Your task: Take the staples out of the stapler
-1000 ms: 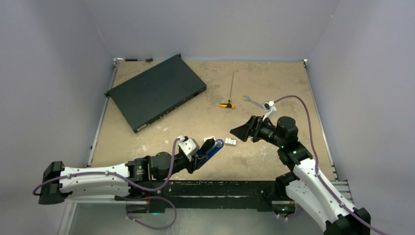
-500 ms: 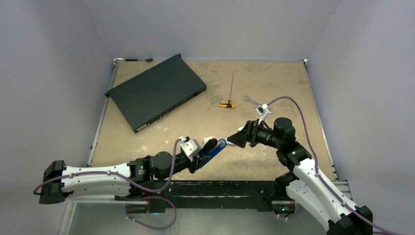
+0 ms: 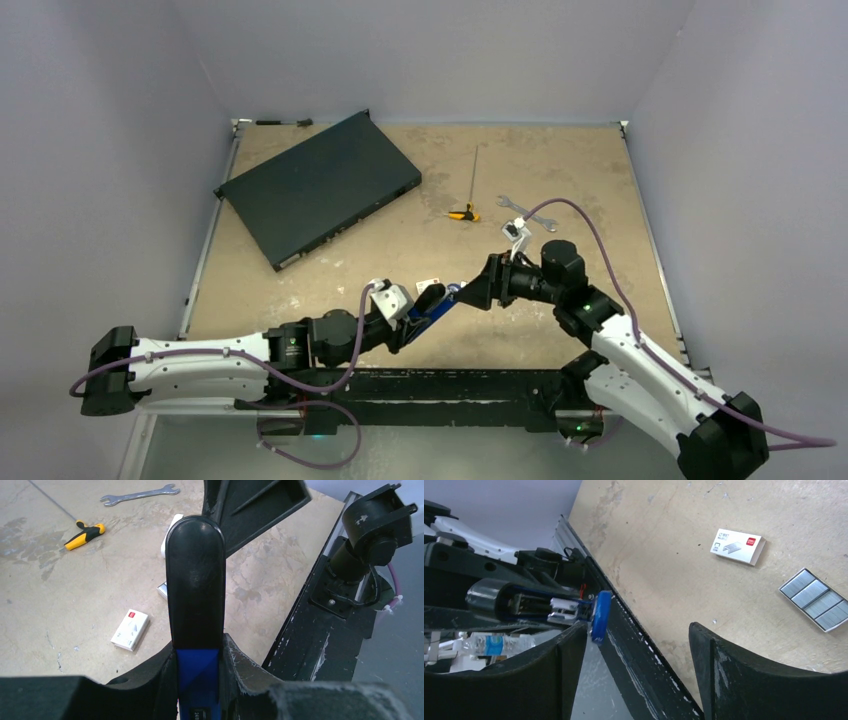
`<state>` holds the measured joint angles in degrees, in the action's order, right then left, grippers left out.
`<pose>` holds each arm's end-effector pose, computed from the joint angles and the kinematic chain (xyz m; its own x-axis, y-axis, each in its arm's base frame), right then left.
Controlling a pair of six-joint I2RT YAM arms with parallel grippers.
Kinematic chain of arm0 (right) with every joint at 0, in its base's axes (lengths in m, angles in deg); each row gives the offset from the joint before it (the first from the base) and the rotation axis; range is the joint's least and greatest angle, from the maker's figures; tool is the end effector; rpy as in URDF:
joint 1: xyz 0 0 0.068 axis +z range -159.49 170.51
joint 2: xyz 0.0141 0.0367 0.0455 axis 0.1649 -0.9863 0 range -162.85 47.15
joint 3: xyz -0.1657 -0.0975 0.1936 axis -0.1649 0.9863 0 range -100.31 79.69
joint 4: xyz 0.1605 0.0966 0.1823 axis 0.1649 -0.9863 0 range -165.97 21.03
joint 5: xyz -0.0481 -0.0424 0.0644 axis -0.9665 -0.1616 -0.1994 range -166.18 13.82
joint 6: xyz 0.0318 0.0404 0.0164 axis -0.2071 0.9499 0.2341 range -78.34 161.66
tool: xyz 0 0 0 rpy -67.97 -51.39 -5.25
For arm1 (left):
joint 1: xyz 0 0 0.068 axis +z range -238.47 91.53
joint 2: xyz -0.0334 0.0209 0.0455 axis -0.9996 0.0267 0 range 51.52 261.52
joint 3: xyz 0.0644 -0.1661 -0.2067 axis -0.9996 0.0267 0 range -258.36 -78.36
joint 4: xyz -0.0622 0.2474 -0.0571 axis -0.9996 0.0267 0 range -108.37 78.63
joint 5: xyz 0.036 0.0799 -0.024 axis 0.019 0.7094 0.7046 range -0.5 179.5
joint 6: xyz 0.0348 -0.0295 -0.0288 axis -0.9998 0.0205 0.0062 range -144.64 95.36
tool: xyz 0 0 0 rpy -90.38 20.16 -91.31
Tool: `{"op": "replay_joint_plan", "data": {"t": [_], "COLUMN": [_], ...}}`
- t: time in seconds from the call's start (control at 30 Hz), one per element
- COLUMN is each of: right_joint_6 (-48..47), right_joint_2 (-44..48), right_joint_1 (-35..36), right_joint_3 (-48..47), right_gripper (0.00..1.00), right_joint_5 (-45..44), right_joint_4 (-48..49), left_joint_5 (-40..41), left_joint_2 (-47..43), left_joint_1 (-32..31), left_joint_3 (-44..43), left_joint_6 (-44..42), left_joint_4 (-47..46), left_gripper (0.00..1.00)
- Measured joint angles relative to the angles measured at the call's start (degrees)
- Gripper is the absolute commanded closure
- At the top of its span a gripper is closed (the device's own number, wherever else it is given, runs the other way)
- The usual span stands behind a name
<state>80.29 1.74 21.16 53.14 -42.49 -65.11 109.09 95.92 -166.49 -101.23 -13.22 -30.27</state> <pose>0.1498 0.1117 0.2523 -0.7267 0.1733 -0.6648 -0.5523 0.4282 0.7153 0.0506 -0.1806 0.2461 -0.2028 0.0576 -0.9775 0.8292 0.5410 -0.1401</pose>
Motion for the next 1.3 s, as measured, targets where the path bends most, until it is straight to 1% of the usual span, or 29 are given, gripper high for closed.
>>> {"op": "replay_joint_plan", "data": {"t": [0.13, 0.4, 0.73, 1.3], "right_joint_6": [0.26, 0.81, 1.36, 2.82], "right_joint_2": [-1.40, -2.84, -4.09, -4.72], "right_joint_1": [1.01, 1.60, 2.47, 4.31], "right_joint_3": [0.00, 0.15, 0.79, 1.99], "right_gripper": [0.32, 0.36, 0.38, 0.40], "right_joint_5": [-1.75, -4.72, -6.12, -7.74], "right_joint_4": [0.24, 1.49, 2.93, 5.44], "left_joint_5": [-0.39, -0.57, -0.20, 2.08], "left_joint_2": [0.00, -1.60, -2.45, -4.15], "left_joint_1": [-0.02, 0.00, 0.00, 0.00], "left_joint_3": [0.00, 0.00, 0.28, 2.19], "left_joint_6": [0.02, 0.04, 0.00, 0.09], "left_joint_4": [-0.48, -0.85, -2.29, -11.39], "left_gripper": [1.00, 1.00, 1.00, 1.00]}}
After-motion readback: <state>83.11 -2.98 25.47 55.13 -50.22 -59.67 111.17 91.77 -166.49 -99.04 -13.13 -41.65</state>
